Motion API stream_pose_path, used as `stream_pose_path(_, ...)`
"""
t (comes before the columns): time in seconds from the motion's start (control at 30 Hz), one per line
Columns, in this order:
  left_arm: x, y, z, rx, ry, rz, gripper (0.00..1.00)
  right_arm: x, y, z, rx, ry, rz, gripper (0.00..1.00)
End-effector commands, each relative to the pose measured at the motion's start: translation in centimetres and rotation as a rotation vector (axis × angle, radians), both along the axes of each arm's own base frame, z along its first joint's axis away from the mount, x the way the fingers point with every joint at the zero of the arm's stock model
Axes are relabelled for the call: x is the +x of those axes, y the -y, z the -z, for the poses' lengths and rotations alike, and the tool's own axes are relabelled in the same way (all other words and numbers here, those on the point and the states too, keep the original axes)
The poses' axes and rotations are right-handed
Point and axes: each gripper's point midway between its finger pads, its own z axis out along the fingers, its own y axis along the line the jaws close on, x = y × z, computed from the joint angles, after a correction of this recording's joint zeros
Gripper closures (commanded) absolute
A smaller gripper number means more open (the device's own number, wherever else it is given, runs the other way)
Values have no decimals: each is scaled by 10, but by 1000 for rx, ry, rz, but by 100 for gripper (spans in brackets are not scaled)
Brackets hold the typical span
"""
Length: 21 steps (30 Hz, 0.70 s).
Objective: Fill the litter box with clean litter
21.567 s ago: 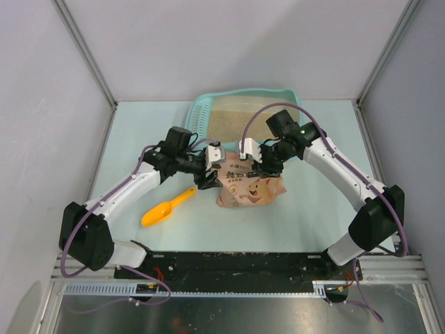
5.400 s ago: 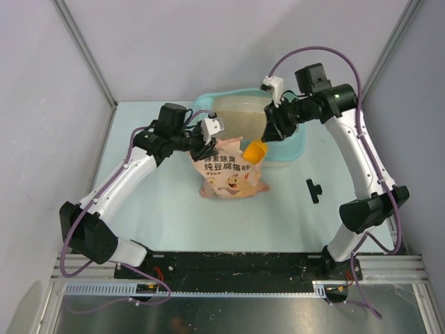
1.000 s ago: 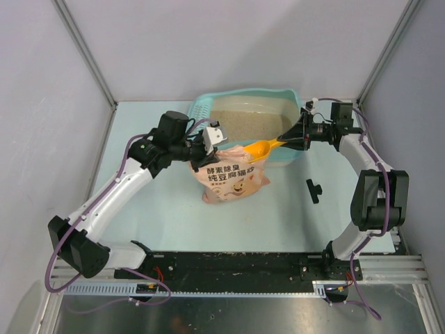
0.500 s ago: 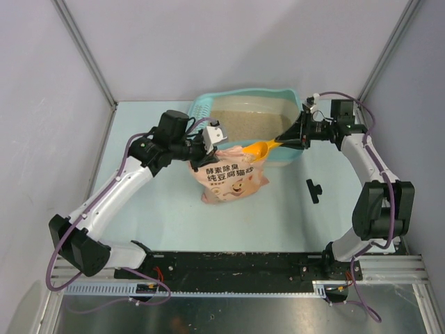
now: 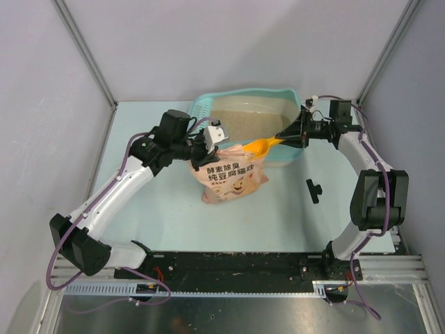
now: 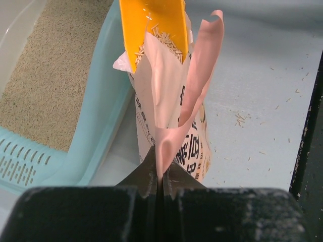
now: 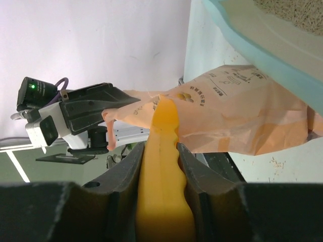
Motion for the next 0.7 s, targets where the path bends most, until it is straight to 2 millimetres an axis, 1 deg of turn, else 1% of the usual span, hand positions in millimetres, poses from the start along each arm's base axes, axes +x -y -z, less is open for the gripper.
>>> stream_pose_path(0.0, 4, 1, -80, -132, 224, 18, 100, 11, 41, -13, -101, 169, 125, 100)
stream_pose_path(0.03, 3, 4, -85, -144, 224, 31, 100, 12, 40, -9, -131, 155, 140, 100)
stream_pose_path(0.1, 3, 7, -85, -152, 211, 41, 100, 5, 7, 3, -157, 155, 67, 100)
stream_pose_path(0.13, 5, 8, -85, -152, 209, 42, 100, 9, -10, 6, -172, 187, 50, 100)
stream_pose_path(0.17, 6, 8, -85, -152, 209, 44, 100, 8, -25, 4, -153, 207, 18, 100)
stream_pose_path(0.2, 6, 8, -85, -150, 210, 41, 100, 3, -42, -4, -128, 229, -27, 100)
stream_pose_path(0.23, 7, 7, -84, -147, 213, 37, 100, 2, -39, -2, -151, 217, -29, 100)
stream_pose_path(0.27, 8, 6, -84, -140, 223, 35, 100, 6, -34, -14, -162, 247, -21, 100)
stream_pose_path(0.3, 6, 5, -84, -138, 226, 35, 100, 10, -19, -17, -176, 251, 12, 100)
stream_pose_path(0.37, 4, 6, -80, -135, 222, 48, 100, 10, -7, -13, -207, 227, 47, 100)
stream_pose_path(0.47, 3, 9, -79, -143, 204, 59, 100, 9, -9, -17, -205, 222, 57, 100)
stream_pose_path(0.53, 5, 11, -81, -149, 202, 63, 100, 7, -15, -26, -175, 244, 47, 100)
stream_pose_path(0.57, 6, 11, -81, -148, 206, 63, 100, 6, -17, -30, -160, 224, 48, 100)
stream_pose_path(0.67, 7, 11, -80, -139, 217, 64, 100, 6, -12, -36, -128, 192, 52, 100)
